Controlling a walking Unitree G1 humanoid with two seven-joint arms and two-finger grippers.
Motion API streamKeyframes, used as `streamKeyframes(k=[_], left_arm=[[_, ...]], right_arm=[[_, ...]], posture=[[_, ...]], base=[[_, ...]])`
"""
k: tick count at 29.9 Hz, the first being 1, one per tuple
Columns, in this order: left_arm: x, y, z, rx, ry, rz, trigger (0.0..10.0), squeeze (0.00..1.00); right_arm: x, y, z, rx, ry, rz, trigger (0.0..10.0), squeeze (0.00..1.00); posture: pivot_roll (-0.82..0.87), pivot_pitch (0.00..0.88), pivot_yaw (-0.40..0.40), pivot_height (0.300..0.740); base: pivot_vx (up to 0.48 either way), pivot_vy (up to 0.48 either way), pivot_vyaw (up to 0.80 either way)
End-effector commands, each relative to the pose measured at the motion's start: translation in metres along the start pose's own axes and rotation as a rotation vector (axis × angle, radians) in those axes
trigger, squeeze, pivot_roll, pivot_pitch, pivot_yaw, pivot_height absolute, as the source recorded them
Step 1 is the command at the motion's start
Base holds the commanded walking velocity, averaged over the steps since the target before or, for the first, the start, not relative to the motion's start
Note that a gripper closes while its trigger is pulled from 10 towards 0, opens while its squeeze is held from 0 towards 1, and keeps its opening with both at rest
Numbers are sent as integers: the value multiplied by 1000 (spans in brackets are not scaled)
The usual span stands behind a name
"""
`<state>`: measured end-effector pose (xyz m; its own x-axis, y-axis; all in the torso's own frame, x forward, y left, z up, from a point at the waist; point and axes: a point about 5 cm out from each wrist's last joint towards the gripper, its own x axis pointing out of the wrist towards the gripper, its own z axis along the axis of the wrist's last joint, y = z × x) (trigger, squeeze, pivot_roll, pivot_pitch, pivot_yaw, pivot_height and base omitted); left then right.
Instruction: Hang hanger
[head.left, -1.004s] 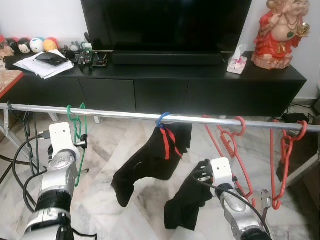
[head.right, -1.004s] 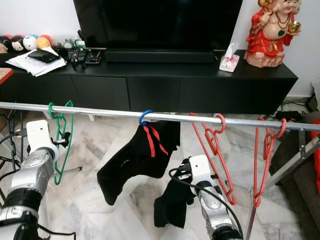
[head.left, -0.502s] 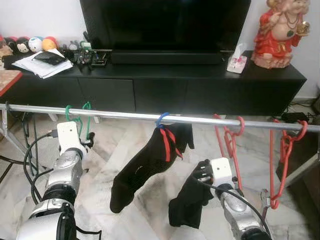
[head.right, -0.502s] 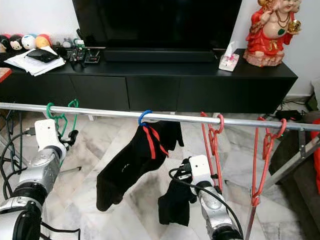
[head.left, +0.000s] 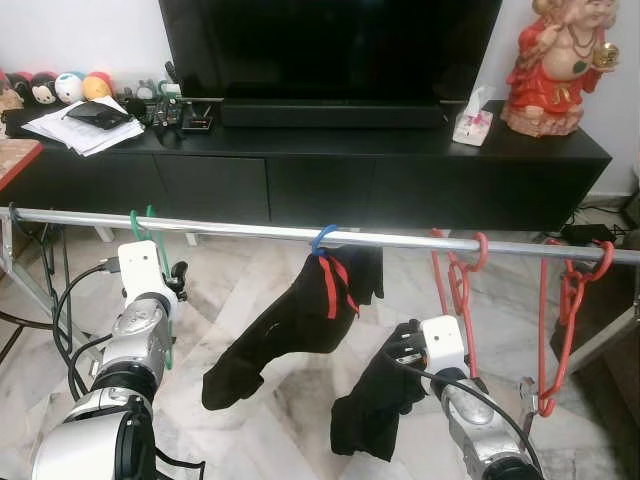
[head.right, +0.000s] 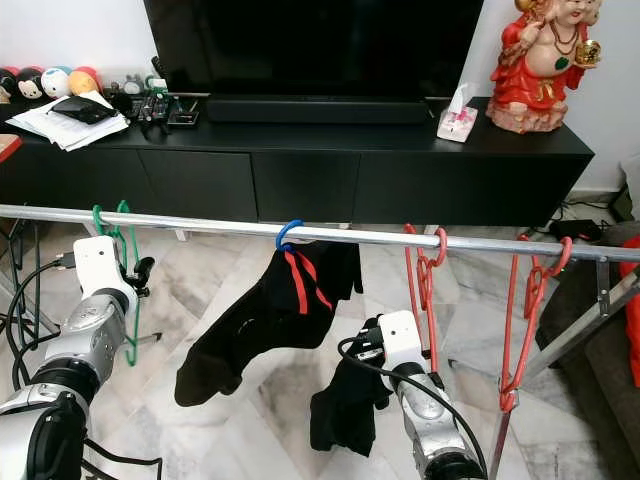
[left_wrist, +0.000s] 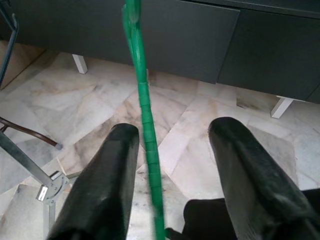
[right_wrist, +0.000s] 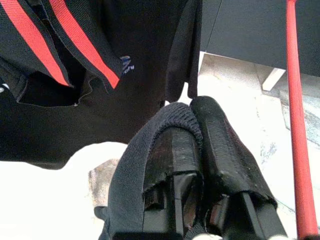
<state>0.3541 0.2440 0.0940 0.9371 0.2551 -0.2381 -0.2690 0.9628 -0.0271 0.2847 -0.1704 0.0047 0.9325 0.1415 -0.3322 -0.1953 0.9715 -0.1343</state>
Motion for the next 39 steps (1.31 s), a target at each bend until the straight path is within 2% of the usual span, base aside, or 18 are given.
streamKeyframes(k=[1,4,8,19,26,36,39], left_arm=[[1,3,3,-4,-10,11,0,0],[1,3,1,27,3,30,0,0],[1,4,-1,0,20,54,0,0],[2,3,-1,16,23,56,0,0],[2,4,7,71,-26,71,0,0],[-1,2,7,136,-70,59,0,0],[-4,0,11,158,-125,43,0,0]], right_arm=[[0,-1,3,-10,-26,-2,10000,0],[0,-2,2,-10,-21,-3,10000,0],[0,-2,1,-8,-13,-2,10000,0],[0,-2,1,-8,-10,-1,10000,0],[2,1,5,-7,-28,1,10000,0],[2,6,6,0,-37,11,10000,0],[2,8,6,3,-37,11,10000,0]], posture=[[-189,0,-12,740],[-187,0,-13,740],[-188,0,-14,740],[-187,0,-16,740],[-181,0,-15,740],[-168,0,-11,740],[-163,0,-8,740]], base=[[0,0,0],[0,0,0],[0,0,0],[0,0,0],[0,0,0],[0,0,0],[0,0,0]])
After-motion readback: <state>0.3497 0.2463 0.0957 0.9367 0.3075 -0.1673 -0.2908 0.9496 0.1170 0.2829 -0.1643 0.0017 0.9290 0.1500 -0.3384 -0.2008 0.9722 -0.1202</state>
